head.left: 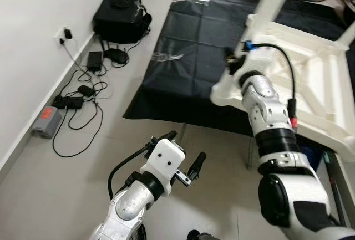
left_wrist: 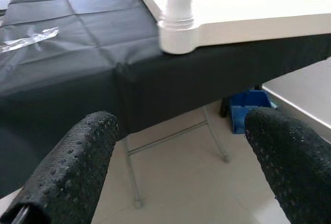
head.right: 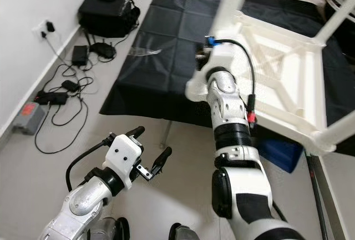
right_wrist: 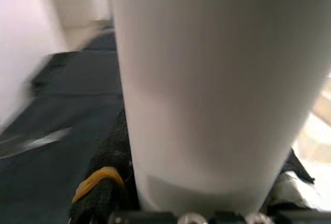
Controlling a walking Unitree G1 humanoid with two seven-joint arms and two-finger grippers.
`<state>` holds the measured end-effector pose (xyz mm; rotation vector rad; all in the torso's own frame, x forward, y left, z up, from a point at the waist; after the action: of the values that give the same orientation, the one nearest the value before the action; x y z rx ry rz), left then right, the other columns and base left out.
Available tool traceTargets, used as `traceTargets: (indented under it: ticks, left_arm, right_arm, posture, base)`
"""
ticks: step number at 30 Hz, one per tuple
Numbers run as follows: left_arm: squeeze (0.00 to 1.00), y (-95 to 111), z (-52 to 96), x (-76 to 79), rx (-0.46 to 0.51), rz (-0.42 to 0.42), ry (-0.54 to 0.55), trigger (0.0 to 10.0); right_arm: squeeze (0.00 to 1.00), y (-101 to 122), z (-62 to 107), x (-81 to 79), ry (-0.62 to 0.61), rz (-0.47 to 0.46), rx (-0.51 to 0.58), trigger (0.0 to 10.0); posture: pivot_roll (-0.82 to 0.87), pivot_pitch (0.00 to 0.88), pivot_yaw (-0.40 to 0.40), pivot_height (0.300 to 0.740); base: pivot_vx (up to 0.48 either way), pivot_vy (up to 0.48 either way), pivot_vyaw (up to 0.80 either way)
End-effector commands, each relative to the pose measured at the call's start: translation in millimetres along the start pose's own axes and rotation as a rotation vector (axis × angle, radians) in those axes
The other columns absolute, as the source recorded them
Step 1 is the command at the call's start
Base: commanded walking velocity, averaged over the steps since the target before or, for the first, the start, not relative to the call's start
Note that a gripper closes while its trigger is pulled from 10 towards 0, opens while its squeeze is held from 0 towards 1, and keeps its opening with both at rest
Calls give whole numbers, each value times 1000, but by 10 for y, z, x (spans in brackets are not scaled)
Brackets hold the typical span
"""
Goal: Building children table
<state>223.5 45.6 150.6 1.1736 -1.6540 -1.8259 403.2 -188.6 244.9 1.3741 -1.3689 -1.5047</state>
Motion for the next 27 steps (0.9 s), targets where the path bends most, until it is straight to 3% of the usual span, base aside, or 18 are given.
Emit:
traceTargets:
  ticks: [1,4,5,8,9,10,11,12,17,20,23,24,25,26,27]
  left_arm:
    - [0,-27,-5,38,-13,4,-18,10000]
    - [0,-31,-3,40,-16,0,-20,10000]
    - [0,-34,-1,47,-16,0,-21,10000]
    - [0,-36,0,53,-17,0,-22,10000]
    - [0,-41,1,57,-17,1,-23,10000]
    - [0,-41,1,57,-17,1,-23,10000]
    - [0,-43,2,61,-16,2,-24,10000]
    - [0,-40,3,69,-10,3,-28,10000]
    - [0,-40,5,77,-8,5,-29,10000]
    - [0,-42,7,78,-12,6,-25,10000]
    - [0,-42,8,78,-13,7,-25,10000]
    - [0,-41,4,76,-14,7,-24,10000]
    - [0,-41,4,76,-14,7,-24,10000]
    - [0,-40,1,71,-14,7,-25,10000]
    - [0,-40,1,71,-14,7,-25,10000]
  right_arm:
    - [0,-46,79,182,-201,8,-15,0]
    - [0,-116,147,59,-245,-35,-46,0]
    - [0,-132,135,-45,-209,-58,-68,4667]
    - [0,-135,128,-108,-189,-72,-78,4667]
    - [0,-110,105,-282,-61,-104,-88,10000]
    - [0,-110,105,-282,-61,-104,-88,10000]
    - [90,-53,99,-466,128,-90,-66,10000]
    - [1000,-22,112,-579,272,-42,-43,10000]
    - [1000,-99,157,-654,448,-13,-81,10000]
    - [1000,-157,186,-597,575,-16,-123,10000]
    - [1000,-158,200,-575,619,-20,-133,10000]
    - [1000,-136,235,-552,706,-22,-135,10000]
    - [1000,-136,235,-552,706,-22,-135,10000]
    - [1000,-104,282,-539,812,-31,-141,10000]
    - [1000,-104,282,-539,812,-31,-141,10000]
  posture:
    - [117,168,-98,740]
    - [113,165,-93,740]
    - [117,153,-100,740]
    - [117,153,-100,740]
    - [113,145,-99,740]
    - [113,145,-99,740]
    - [113,145,-99,740]
    - [108,135,-103,740]
    - [112,132,-108,740]
    - [112,134,-108,740]
    - [113,135,-109,740]
    - [114,140,-113,740]
    - [114,140,-113,740]
    - [120,147,-108,740]
    - [120,147,-108,740]
  base:
    - [0,0,0]
    - [0,0,0]
    - [0,0,0]
    - [0,0,0]
    - [0,0,0]
    - [0,0,0]
    - [0,0,0]
    - [0,0,0]
    - [0,0,0]
    - [0,0,0]
    - [0,0,0]
    - [0,0,0]
    - [0,0,0]
    - [0,0,0]
    - [0,0,0]
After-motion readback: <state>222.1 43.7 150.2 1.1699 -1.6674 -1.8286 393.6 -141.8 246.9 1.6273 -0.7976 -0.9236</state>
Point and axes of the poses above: a point about 5 cm out from each wrist's last joint towards the gripper, its own z axis pointing back from the gripper into the wrist, its own y axis along the axis of the wrist's last joint, x = y × z, the point moved 1 cm from there along -z, pointing out of the wrist towards the gripper, and after that the axes turned 8 degrees about -z, right-handed, at the moved point
